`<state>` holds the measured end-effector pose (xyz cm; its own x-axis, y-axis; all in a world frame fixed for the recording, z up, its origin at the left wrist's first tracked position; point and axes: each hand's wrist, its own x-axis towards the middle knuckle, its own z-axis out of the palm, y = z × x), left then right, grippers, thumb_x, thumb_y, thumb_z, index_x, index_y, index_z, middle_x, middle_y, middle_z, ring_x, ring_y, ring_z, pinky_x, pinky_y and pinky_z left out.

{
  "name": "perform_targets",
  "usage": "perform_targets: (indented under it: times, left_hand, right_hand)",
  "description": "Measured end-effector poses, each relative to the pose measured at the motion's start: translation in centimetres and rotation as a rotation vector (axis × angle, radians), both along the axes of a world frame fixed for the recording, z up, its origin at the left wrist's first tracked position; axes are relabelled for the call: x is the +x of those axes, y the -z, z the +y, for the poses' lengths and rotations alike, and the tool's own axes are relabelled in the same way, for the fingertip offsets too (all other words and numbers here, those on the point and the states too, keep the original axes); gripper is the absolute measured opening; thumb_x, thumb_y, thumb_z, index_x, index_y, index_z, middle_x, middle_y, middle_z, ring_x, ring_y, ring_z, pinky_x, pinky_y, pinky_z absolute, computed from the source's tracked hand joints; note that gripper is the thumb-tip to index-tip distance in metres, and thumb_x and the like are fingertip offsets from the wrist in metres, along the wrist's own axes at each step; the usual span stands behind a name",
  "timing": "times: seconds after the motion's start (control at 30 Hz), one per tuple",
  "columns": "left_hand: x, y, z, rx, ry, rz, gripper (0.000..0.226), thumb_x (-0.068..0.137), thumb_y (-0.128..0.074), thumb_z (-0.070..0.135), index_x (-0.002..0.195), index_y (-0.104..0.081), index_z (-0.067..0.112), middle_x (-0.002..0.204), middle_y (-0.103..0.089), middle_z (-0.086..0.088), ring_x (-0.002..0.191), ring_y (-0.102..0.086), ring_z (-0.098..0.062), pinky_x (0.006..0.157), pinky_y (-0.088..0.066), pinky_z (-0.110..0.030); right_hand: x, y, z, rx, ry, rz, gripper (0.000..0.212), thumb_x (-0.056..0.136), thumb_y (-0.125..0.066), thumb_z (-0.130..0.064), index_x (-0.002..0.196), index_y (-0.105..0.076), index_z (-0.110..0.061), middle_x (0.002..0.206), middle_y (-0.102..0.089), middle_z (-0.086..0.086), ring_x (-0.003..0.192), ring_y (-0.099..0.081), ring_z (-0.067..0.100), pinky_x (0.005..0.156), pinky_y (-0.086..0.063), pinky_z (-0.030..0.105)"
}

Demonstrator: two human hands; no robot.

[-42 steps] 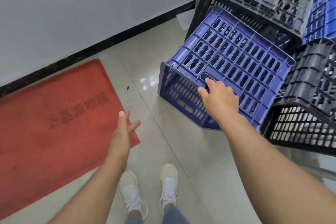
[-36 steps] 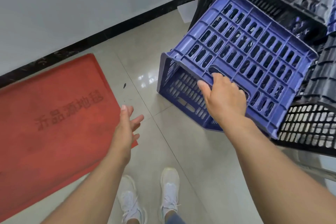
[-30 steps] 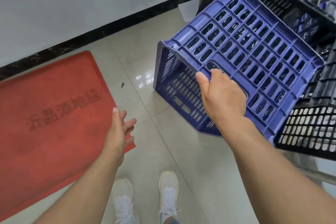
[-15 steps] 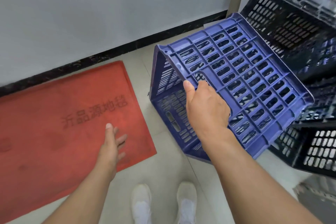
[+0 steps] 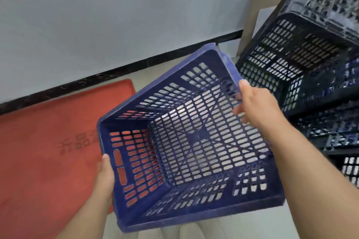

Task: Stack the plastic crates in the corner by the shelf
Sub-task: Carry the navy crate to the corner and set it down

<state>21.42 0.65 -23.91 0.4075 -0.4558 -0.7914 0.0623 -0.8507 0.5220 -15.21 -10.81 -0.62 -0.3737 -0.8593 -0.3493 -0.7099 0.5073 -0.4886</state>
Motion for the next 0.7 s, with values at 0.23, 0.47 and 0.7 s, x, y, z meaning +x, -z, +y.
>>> perform_targets:
  times: [0.23,0.47,0.7]
  left_hand:
    - [-4.1,-5.4,-4.6,0.106,-0.003,0.094,0.058,0.097,-0.03,0.05,0.136,-0.044,0.009,0.132,-0.052,-0.022,0.121,-0.048,-0.038,0.108,-0.03,-0.053]
    - [-4.4,-3.6,-5.8,0.011,-0.029,0.307,0.043,0.094,-0.043,0.047,0.112,-0.061,0.012,0.101,-0.066,-0.018,0.086,-0.061,-0.036,0.078,-0.05,-0.05]
    - [-3.6,-8.6,-5.8,-0.074,-0.006,0.388,0.039,0.099,-0.033,0.041,0.102,-0.059,0.012,0.094,-0.065,-0.012,0.091,-0.059,-0.033,0.082,-0.047,-0.046]
  right_hand:
    - [-4.0,3.3,-0.2,0.019,0.157,0.006,0.028,0.093,-0.026,-0.033,0.091,-0.045,-0.012,0.099,-0.066,0.021,0.085,-0.066,0.039,0.082,-0.053,0.054]
    - [-6.9,5.0,-1.0,0.035,0.3,0.044,0.039,0.087,-0.026,-0.043,0.078,-0.053,-0.017,0.077,-0.067,0.01,0.078,-0.067,0.035,0.082,-0.052,0.049]
    - [-9.0,2.0,1.6,0.102,0.41,-0.106,0.008,0.077,-0.047,-0.008,0.073,-0.053,-0.005,0.066,-0.065,0.016,0.062,-0.068,0.034,0.052,-0.046,0.033]
